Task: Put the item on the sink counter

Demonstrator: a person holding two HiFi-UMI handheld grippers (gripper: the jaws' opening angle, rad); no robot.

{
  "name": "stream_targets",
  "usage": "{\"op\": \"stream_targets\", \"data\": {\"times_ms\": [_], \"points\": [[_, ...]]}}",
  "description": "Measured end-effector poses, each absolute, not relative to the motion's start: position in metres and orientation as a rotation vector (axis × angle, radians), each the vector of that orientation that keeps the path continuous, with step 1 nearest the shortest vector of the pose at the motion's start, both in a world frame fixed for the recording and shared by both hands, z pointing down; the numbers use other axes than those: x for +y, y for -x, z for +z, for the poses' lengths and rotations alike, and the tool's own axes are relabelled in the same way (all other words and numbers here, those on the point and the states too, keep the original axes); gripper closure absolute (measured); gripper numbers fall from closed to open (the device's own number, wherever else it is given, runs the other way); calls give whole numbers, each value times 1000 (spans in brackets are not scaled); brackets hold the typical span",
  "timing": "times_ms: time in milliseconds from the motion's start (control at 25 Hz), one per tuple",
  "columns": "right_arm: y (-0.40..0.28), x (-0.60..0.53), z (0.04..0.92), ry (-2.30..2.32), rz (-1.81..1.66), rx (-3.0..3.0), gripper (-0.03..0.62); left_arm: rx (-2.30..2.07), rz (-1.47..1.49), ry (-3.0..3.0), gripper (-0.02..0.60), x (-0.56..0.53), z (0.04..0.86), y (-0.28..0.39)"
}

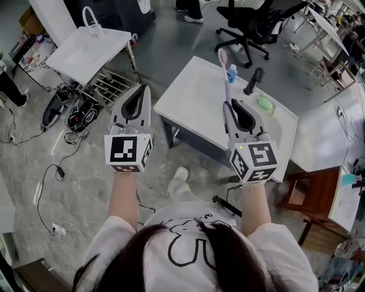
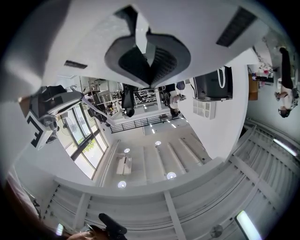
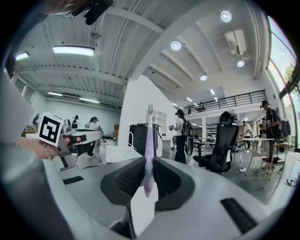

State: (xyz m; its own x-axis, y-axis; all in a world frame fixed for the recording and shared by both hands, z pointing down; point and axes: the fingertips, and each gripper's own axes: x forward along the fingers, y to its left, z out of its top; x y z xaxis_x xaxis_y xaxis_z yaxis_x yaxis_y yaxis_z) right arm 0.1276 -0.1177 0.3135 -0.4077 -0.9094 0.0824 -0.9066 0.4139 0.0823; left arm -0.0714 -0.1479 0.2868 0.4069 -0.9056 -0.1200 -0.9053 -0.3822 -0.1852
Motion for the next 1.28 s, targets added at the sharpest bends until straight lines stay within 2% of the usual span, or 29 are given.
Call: {"op": "stream_targets", "data": {"times_ms": [600, 1280], "points": [[-126, -290, 325, -1770, 84, -2479, 516, 1481, -86, 2547, 574, -335, 300, 66], [-139, -333, 348, -1938, 210, -2358, 517, 1313, -123, 2680, 574, -403, 324, 45]]}}
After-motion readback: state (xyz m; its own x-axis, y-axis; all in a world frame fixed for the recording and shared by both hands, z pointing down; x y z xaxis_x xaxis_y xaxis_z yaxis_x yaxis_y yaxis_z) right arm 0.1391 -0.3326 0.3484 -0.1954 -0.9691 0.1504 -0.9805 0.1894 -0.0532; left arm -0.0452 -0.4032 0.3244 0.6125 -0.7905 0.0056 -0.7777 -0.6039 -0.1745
